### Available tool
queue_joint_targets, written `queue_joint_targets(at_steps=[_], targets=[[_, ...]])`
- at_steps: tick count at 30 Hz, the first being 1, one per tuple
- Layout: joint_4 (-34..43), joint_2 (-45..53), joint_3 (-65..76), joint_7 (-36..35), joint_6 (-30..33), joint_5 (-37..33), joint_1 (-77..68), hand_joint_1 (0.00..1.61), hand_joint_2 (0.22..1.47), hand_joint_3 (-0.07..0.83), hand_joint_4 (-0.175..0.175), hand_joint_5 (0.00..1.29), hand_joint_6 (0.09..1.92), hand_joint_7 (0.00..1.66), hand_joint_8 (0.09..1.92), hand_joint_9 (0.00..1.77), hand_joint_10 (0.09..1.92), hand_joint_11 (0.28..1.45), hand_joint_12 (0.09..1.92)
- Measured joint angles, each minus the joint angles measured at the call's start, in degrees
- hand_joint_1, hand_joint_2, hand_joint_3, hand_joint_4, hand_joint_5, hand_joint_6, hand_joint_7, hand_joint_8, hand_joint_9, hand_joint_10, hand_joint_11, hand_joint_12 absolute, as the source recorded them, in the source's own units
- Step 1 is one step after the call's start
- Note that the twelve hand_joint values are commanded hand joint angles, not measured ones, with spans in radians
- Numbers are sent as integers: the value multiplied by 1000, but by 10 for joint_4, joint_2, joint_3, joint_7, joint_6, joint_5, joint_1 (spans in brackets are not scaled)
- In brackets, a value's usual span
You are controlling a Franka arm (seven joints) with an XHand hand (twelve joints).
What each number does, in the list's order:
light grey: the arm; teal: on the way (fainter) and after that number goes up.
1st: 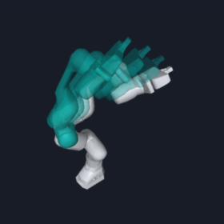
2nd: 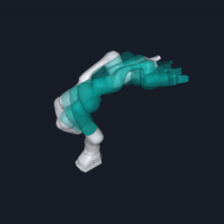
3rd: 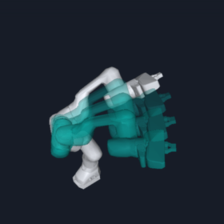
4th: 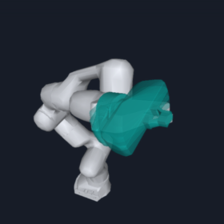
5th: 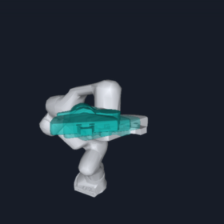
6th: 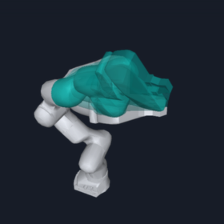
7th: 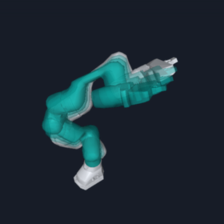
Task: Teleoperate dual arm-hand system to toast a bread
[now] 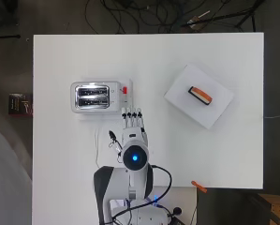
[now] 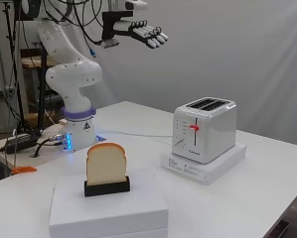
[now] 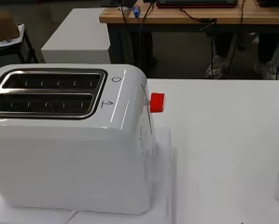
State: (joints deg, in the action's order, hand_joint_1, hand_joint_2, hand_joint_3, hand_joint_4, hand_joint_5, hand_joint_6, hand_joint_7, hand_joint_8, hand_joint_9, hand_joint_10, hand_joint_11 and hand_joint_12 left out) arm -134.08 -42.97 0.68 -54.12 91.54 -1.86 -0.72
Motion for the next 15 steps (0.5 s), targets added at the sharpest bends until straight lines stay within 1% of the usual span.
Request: queue_joint_targets(at_steps=[2,5,9,11,12,15], targets=[[6,30,3,-27,6,-11,-3,72,1200,7,-79,152,87,254,87,372,87,395,87],[13,63,4,-43,10,-23,-6,65,1204,6,-84,158,87,245,87,360,87,390,87],[28,51,6,-38,-1,-28,-7,13,1195,0,-85,207,87,250,87,343,87,381,87],[40,46,10,-22,-14,-24,-5,2,1181,-6,-75,226,87,251,87,334,87,376,87],[48,50,14,-10,-23,-20,-3,1,1173,-9,-63,239,87,253,87,330,87,374,87],[67,78,40,27,-45,-6,2,0,1154,-5,-38,277,87,304,87,413,87,412,87]])
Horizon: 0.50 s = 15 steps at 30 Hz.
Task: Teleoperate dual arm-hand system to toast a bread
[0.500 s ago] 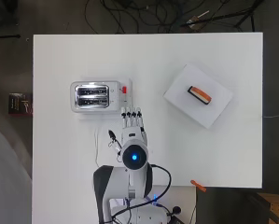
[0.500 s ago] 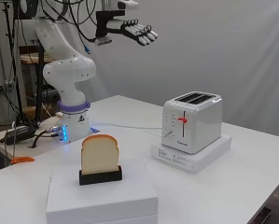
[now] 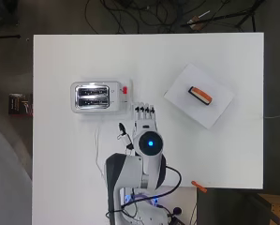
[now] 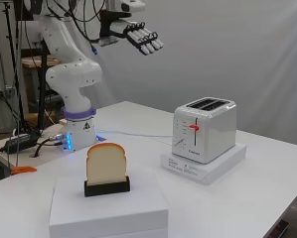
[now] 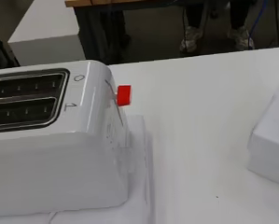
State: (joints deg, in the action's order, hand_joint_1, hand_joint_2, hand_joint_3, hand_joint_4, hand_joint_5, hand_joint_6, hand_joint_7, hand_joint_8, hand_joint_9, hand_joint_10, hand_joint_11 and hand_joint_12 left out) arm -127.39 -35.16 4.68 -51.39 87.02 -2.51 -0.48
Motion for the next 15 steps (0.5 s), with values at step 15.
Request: queue_joint_targets(at_steps=[15], targets=[[176,300,247,-200,-60,95,34,152,1155,-2,-37,318,87,395,87,498,87,436,87]])
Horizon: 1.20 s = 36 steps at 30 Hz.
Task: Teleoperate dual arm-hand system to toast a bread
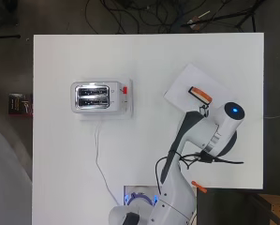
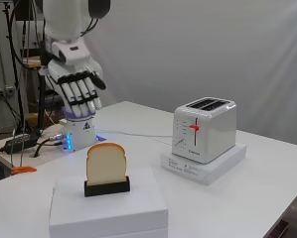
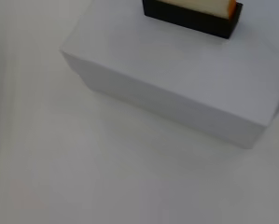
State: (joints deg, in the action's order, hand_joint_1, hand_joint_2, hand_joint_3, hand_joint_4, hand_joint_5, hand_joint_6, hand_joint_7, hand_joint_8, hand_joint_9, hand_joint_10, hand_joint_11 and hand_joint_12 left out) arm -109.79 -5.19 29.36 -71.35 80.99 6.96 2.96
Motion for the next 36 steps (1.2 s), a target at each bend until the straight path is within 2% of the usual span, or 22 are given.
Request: queue_joint_targets(at_steps=[2,5,10,18,25,27,29,30,31,32,33,34,36], targets=[[15,24,64,10,-6,25,-36,162,1157,-1,-42,317,87,401,87,502,87,433,87],[47,-15,195,32,-17,66,-176,178,1167,3,-72,319,87,413,87,513,87,430,87],[117,-159,416,62,-41,136,-497,225,1175,2,-113,284,87,423,87,516,87,422,87],[233,-362,745,104,-78,239,-945,241,1142,-10,-121,266,87,423,87,515,87,428,87],[264,-399,822,129,-82,266,-995,289,1115,-11,-117,245,87,403,87,481,87,416,87],[257,-400,820,137,-78,268,-991,339,1093,-15,-100,274,87,405,87,473,87,413,87],[236,-400,810,145,-71,278,-981,424,1094,-6,-56,411,87,492,87,562,87,438,87],[223,-400,805,148,-66,284,-976,777,1098,-2,-95,539,428,699,322,781,317,553,87],[211,-400,801,150,-61,293,-971,1005,1113,-2,-131,666,697,868,639,991,509,657,197],[201,-400,797,151,-53,301,-964,1128,1132,-4,-153,728,866,960,857,1138,598,687,445],[195,-402,792,149,-40,306,-953,1188,1147,-4,-165,742,991,1011,962,1228,585,673,625],[192,-403,791,148,-26,304,-942,1218,1153,-1,-171,740,1074,1044,991,1290,514,655,724],[193,-407,793,149,-10,291,-929,1237,1160,-3,-175,726,1164,1079,974,1388,334,639,806]])
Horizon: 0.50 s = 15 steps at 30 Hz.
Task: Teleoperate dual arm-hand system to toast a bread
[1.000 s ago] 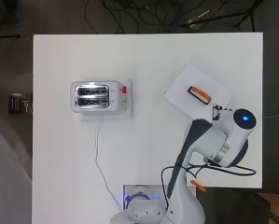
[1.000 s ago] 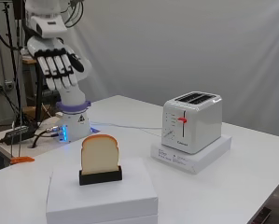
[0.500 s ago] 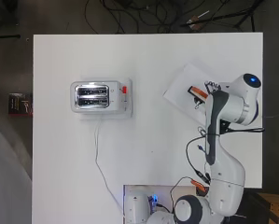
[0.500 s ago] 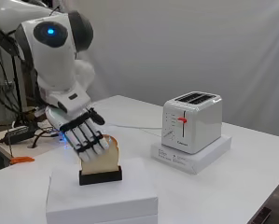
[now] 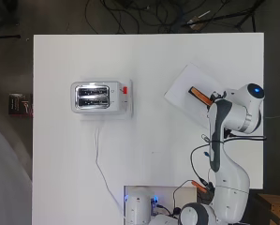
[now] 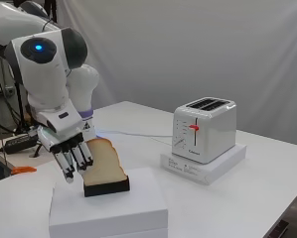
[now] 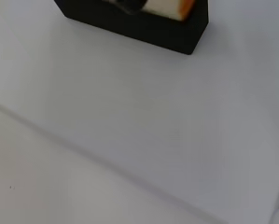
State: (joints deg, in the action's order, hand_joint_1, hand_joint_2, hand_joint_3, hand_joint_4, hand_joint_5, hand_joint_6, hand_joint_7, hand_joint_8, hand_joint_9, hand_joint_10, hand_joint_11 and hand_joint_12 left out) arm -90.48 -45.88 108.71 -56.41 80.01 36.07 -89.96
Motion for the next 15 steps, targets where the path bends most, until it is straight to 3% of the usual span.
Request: queue_joint_targets(at_steps=[3,7,11,15], targets=[[-6,-3,-1,6,7,-15,2,1239,1163,0,-175,710,1207,1086,964,1454,169,641,775],[-17,-2,-39,6,16,-28,19,1236,1169,0,-175,700,1233,1072,982,1465,113,652,750],[6,0,-119,21,10,-68,10,1199,1239,0,-172,582,1420,932,1200,1370,87,656,656],[28,2,-195,23,-4,-104,-1,1192,1256,0,-175,562,1434,892,1287,1356,87,681,591]])
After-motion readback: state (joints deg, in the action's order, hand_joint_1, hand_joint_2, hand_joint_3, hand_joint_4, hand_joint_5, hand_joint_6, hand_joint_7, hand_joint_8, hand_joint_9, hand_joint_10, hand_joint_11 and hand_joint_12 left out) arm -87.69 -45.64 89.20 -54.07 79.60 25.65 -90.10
